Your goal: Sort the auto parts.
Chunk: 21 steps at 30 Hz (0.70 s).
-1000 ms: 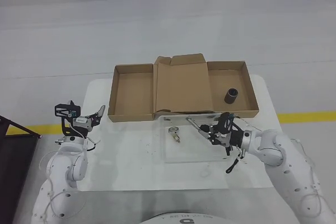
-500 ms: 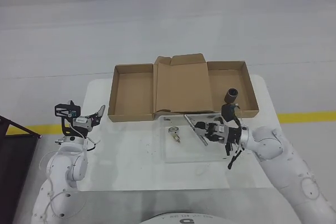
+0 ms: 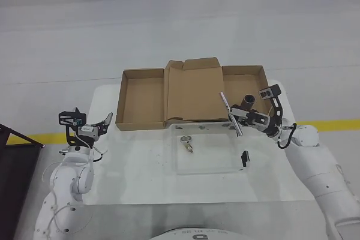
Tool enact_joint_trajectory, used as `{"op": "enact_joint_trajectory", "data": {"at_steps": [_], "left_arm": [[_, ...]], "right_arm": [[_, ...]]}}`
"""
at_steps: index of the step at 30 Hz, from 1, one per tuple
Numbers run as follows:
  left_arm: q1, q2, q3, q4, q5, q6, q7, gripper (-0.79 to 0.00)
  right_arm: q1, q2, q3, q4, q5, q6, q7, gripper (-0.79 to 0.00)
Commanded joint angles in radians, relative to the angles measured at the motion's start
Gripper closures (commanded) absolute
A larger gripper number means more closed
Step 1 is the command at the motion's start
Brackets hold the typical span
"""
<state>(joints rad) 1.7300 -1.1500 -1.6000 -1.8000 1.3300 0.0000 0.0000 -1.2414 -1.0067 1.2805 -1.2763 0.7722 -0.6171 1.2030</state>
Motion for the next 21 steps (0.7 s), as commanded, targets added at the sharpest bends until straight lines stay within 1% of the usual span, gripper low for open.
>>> {"op": "enact_joint_trajectory", "data": {"at_steps": [1,16,19,21], "left_arm": [[0.0,0.0,0.0,0.0,0.0,0.0,0.0,-0.785],[0.0,0.0,0.0,0.0,0.0,0.0,0.0,-0.785],[0.0,0.0,0.0,0.0,0.0,0.0,0.0,-0.785],[0.0,0.0,0.0,0.0,0.0,0.0,0.0,-0.785]], "right_arm": [[-0.005,0.001,0.01,0.003,-0.02,-0.019,-0.019,0.0],[-0.038,0.004,0.034,-0.027,-0.059,-0.052,-0.052,0.0],[-0.04,0.005,0.047,-0.023,-0.116,-0.081,-0.09,0.0],[-0.045,0.006,0.062,-0.027,-0.195,-0.101,-0.151,0.0]]}}
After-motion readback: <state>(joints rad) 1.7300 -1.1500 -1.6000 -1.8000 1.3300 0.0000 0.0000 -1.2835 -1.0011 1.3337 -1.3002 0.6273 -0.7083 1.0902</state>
